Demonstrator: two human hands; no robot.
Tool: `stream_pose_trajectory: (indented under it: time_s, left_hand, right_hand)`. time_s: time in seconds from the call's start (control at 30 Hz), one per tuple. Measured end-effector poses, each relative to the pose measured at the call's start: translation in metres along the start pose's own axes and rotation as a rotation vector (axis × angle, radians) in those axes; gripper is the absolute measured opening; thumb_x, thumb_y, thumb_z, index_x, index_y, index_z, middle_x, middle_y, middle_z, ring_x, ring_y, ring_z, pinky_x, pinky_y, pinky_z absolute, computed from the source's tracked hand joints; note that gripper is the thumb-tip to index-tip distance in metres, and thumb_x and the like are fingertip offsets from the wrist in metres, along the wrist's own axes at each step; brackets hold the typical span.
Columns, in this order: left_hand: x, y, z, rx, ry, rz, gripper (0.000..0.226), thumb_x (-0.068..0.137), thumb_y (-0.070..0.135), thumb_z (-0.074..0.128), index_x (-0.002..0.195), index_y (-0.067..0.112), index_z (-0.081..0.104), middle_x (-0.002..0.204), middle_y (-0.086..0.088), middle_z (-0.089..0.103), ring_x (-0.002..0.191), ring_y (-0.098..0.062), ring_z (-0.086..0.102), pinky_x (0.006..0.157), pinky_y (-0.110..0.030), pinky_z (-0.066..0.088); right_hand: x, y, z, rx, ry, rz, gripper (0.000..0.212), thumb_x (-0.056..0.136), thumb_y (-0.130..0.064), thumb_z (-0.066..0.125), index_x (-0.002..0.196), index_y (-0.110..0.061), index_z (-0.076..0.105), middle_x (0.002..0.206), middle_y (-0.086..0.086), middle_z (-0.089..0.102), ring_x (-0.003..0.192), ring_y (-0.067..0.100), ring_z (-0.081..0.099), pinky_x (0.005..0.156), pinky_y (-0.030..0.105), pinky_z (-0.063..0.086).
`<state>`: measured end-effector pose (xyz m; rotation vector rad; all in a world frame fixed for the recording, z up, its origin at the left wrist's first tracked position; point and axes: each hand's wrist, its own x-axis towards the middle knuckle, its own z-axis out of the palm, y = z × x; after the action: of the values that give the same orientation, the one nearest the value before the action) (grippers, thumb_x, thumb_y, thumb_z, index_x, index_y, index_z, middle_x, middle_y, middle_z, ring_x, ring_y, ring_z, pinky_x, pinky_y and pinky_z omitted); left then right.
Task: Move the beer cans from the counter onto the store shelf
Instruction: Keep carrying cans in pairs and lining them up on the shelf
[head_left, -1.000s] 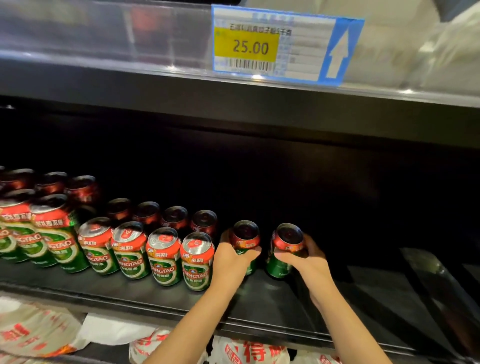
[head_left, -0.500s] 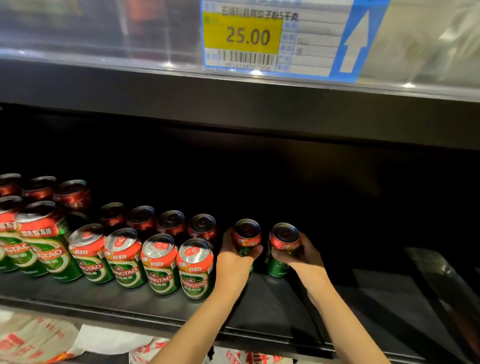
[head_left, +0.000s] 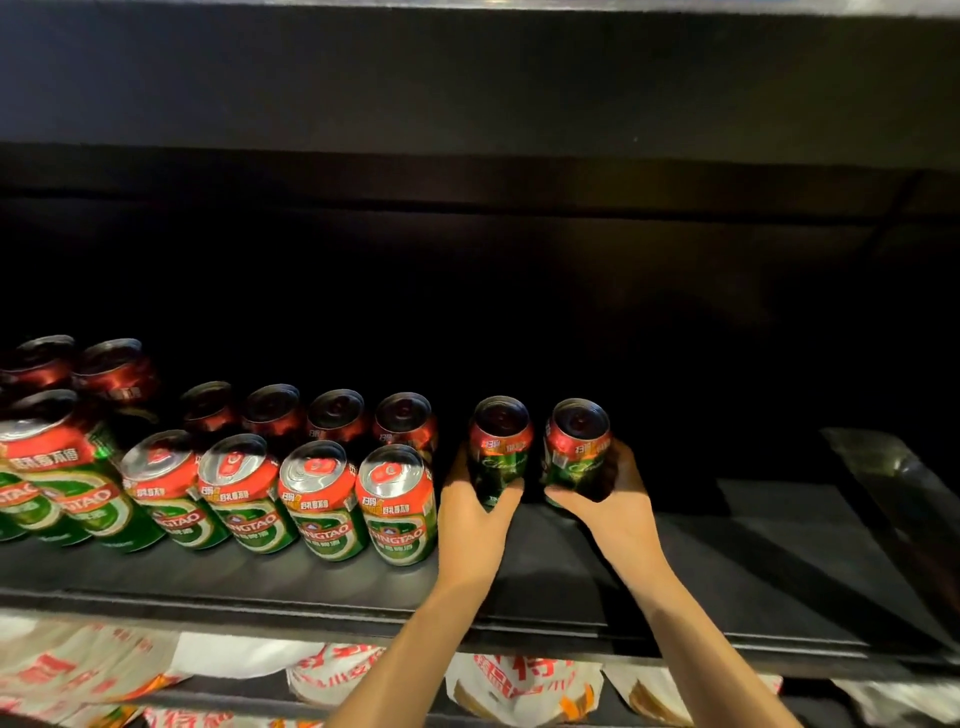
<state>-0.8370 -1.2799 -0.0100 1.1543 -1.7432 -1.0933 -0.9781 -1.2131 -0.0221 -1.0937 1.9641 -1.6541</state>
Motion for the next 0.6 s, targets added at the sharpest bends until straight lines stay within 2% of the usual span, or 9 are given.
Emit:
stream_pose_trajectory:
  time_s: [0.07, 0.17, 0.23, 0.27, 0.33, 0.43, 0.5, 0.53, 0.6]
  left_hand:
    - [0.0026, -0.0042, 0.0023, 0.001, 0.022, 0.019, 0.038, 0.081, 0.031, 0.071, 0.112, 0.017, 0.053, 0.086, 0.006, 0.06, 0.079, -0.007, 0.056, 0.074, -0.021, 0.046]
    - [0.0028, -0.0075, 0.0035, 0.032, 0.012, -0.01, 0.04, 0.077, 0.047, 0.069, 0.094, 0.013, 0.057, 0.073, 0.001, 0.058, 0.069, -0.013, 0.056, 0.067, -0.035, 0.05]
    - [0.0023, -0.0093, 0.0049, 0.067, 0.018, -0.012, 0.051, 0.074, 0.06, 0.061, 0.094, 0.013, 0.057, 0.078, 0.0, 0.057, 0.078, -0.018, 0.057, 0.072, -0.037, 0.05]
    - [0.0011, -0.0081, 0.0047, 0.082, 0.014, -0.013, 0.049, 0.075, 0.058, 0.059, 0.092, 0.012, 0.056, 0.08, 0.0, 0.054, 0.081, -0.019, 0.054, 0.074, -0.037, 0.049]
    - [-0.0016, -0.0049, 0.0033, 0.08, 0.008, -0.04, 0.034, 0.083, 0.041, 0.06, 0.086, 0.009, 0.05, 0.081, -0.003, 0.047, 0.083, -0.022, 0.049, 0.077, -0.04, 0.046]
    - [-0.0038, -0.0041, 0.0015, 0.018, -0.004, 0.016, 0.018, 0.087, 0.028, 0.06, 0.084, 0.015, 0.048, 0.081, -0.014, 0.055, 0.076, -0.025, 0.055, 0.071, -0.047, 0.048]
    - [-0.0038, -0.0026, 0.0001, 0.005, 0.008, 0.052, 0.018, 0.086, 0.029, 0.063, 0.089, 0.027, 0.046, 0.081, -0.01, 0.06, 0.075, -0.02, 0.059, 0.07, -0.044, 0.051]
    - [-0.0032, -0.0033, -0.0002, 0.005, 0.022, 0.069, 0.021, 0.085, 0.032, 0.065, 0.093, 0.028, 0.046, 0.083, -0.007, 0.061, 0.077, -0.018, 0.059, 0.071, -0.041, 0.052]
    - [-0.0018, -0.0083, 0.0011, 0.026, 0.033, 0.089, 0.035, 0.081, 0.043, 0.064, 0.104, 0.022, 0.049, 0.091, -0.003, 0.06, 0.085, -0.017, 0.058, 0.076, -0.036, 0.051]
  right_hand:
    - [0.0, 0.0022, -0.0013, -0.005, 0.013, -0.029, 0.08, 0.064, -0.012, 0.085, 0.132, -0.018, 0.042, 0.123, -0.001, 0.059, 0.111, 0.004, 0.058, 0.089, 0.014, 0.047]
    - [-0.0014, 0.0053, -0.003, -0.014, 0.004, -0.028, 0.079, 0.068, -0.013, 0.083, 0.134, -0.018, 0.04, 0.123, -0.002, 0.06, 0.113, 0.006, 0.058, 0.091, 0.018, 0.047]
    - [-0.0017, 0.0088, -0.0028, -0.053, -0.008, -0.021, 0.071, 0.073, -0.014, 0.08, 0.133, -0.017, 0.041, 0.115, -0.004, 0.062, 0.11, 0.011, 0.059, 0.086, 0.016, 0.047]
    - [-0.0023, 0.0095, -0.0023, -0.081, -0.013, -0.017, 0.066, 0.076, -0.014, 0.077, 0.131, -0.015, 0.042, 0.107, -0.007, 0.062, 0.107, 0.013, 0.06, 0.08, 0.011, 0.047]
    - [-0.0035, 0.0088, 0.0, -0.12, -0.021, -0.003, 0.061, 0.078, -0.016, 0.075, 0.13, -0.014, 0.042, 0.097, -0.013, 0.059, 0.1, 0.014, 0.06, 0.07, 0.004, 0.043]
    - [-0.0036, 0.0067, 0.0034, -0.152, -0.008, 0.008, 0.075, 0.072, -0.026, 0.081, 0.133, -0.015, 0.04, 0.109, -0.007, 0.057, 0.101, 0.008, 0.055, 0.071, 0.0, 0.04]
    - [-0.0027, 0.0082, 0.0037, -0.176, 0.023, -0.007, 0.079, 0.067, -0.031, 0.083, 0.132, -0.015, 0.042, 0.119, 0.001, 0.057, 0.107, 0.013, 0.055, 0.078, 0.005, 0.039]
    - [-0.0022, 0.0093, 0.0034, -0.196, 0.033, -0.016, 0.079, 0.067, -0.032, 0.083, 0.132, -0.014, 0.042, 0.122, 0.005, 0.057, 0.11, 0.017, 0.056, 0.082, 0.011, 0.041]
    - [-0.0024, 0.0096, 0.0032, -0.231, 0.045, -0.03, 0.076, 0.068, -0.031, 0.082, 0.13, -0.012, 0.044, 0.121, 0.01, 0.059, 0.11, 0.021, 0.058, 0.083, 0.021, 0.043]
